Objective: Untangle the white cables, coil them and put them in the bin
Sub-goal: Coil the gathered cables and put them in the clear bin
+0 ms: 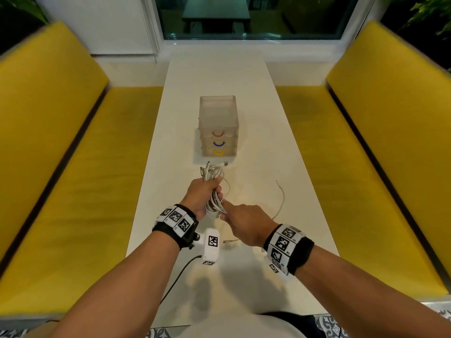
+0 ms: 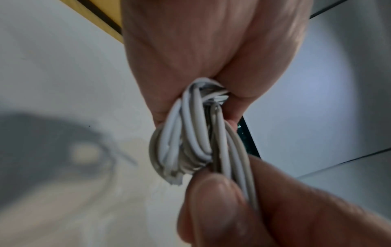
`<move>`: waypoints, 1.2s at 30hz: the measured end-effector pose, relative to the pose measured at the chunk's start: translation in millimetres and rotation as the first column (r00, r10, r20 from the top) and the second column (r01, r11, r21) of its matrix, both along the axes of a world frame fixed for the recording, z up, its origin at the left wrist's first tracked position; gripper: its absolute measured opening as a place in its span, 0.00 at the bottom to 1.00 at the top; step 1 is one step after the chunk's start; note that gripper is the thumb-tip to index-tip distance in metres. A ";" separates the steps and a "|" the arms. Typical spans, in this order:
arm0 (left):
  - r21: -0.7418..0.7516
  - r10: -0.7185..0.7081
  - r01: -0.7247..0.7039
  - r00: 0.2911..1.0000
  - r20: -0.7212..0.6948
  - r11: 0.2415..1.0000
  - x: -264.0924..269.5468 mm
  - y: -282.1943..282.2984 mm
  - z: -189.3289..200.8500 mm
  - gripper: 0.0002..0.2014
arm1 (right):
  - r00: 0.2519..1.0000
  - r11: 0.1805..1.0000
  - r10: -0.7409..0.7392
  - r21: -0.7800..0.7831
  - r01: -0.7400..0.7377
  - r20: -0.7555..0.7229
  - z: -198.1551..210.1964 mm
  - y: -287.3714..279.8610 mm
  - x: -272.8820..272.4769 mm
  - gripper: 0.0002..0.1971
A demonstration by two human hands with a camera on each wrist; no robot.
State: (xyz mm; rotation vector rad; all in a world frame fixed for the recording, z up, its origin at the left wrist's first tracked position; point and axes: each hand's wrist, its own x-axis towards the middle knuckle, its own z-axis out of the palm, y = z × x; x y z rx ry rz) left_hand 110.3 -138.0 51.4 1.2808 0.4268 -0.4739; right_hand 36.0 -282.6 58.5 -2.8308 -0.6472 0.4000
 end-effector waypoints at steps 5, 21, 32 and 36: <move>0.092 -0.081 0.085 0.996 -0.040 0.992 0.2 0.3 1.2 0.06 | 0.999 0.999 0.020 -0.028 -0.019 0.040 1.0 1.3 -4.9 0.14; 0.124 -0.259 0.261 0.965 -0.034 0.957 -1.4 0.1 3.3 0.10 | 0.996 0.992 0.055 0.116 -0.046 -0.070 -9.5 -0.1 -15.7 0.15; 0.047 0.000 -0.006 0.993 0.116 0.999 1.4 11.2 14.4 0.19 | 0.799 0.881 -0.056 0.347 0.322 -0.598 -27.6 -48.8 17.1 0.18; 0.054 0.071 -0.077 0.991 0.113 0.996 5.9 31.0 17.3 0.18 | 0.757 0.859 -0.096 0.331 0.391 -0.646 -21.8 -87.5 27.7 0.19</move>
